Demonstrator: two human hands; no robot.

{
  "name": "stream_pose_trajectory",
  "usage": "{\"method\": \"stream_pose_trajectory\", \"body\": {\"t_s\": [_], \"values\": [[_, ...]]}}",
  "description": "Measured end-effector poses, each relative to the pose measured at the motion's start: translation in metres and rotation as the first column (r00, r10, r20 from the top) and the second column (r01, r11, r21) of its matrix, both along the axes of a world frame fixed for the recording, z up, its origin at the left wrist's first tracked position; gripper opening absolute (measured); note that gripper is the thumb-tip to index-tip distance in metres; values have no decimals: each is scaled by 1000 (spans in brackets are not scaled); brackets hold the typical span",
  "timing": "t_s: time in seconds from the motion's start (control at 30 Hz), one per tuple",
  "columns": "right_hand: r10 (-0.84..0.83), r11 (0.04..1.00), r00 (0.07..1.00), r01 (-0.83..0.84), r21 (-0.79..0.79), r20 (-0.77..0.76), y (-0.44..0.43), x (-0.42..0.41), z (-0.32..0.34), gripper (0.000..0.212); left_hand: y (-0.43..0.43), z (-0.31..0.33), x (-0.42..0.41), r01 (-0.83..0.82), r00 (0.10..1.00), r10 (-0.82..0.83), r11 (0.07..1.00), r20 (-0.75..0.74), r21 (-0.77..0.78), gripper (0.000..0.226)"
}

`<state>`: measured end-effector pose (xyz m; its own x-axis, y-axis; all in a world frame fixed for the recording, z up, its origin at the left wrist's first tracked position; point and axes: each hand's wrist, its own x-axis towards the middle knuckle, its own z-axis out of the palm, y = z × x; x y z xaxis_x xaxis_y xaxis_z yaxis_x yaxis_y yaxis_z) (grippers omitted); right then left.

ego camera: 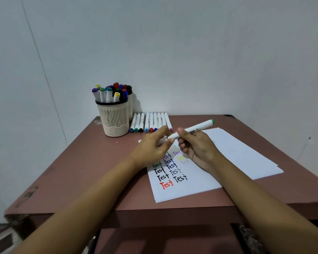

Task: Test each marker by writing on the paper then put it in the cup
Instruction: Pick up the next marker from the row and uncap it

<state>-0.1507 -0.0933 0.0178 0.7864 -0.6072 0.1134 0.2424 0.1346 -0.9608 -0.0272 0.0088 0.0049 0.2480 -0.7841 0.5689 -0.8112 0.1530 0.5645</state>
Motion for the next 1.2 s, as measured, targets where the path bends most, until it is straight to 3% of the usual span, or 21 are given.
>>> {"method": "stream_pose_trajectory", "body": {"t_s": [0.27, 0.4, 0.47, 0.57, 0.67, 0.77, 0.97, 1.2], "values": [[7, 1000, 999, -8, 23, 47, -2, -1, 0, 14, 0, 1, 1, -19, 984, 10, 999, -180, -46, 14], [-78, 997, 996, 77, 23, 32, 2, -3, 3, 19, 3, 3, 2, -58, 976, 50, 998, -214, -31, 15], [-140, 985, 989, 134, 104, 48, 0, -6, 5, 22, 3, 4, 2, -111, 969, 107, 994, -224, -7, 20], [-186, 922, 974, 128, 364, 130, -7, -14, 6, 17, 5, 6, 9, -275, 940, 276, 961, -200, 33, 28], [-199, 887, 973, 126, 445, 120, -8, -20, 5, 15, 5, 5, 20, -283, 898, 289, 957, -333, 67, 30], [-212, 928, 976, 185, 325, 49, -6, -19, 4, 20, 3, 3, 27, -329, 859, 342, 939, -382, 100, 34], [-344, 930, 937, 330, -164, -62, -2, -15, -6, 23, 1, -3, 36, -353, 864, 392, 919, -317, 174, 33], [-376, 885, 915, 308, -349, -146, 1, -13, -14, 32, 1, -6, 39, -329, 862, 384, 921, -330, 210, 31]]}}
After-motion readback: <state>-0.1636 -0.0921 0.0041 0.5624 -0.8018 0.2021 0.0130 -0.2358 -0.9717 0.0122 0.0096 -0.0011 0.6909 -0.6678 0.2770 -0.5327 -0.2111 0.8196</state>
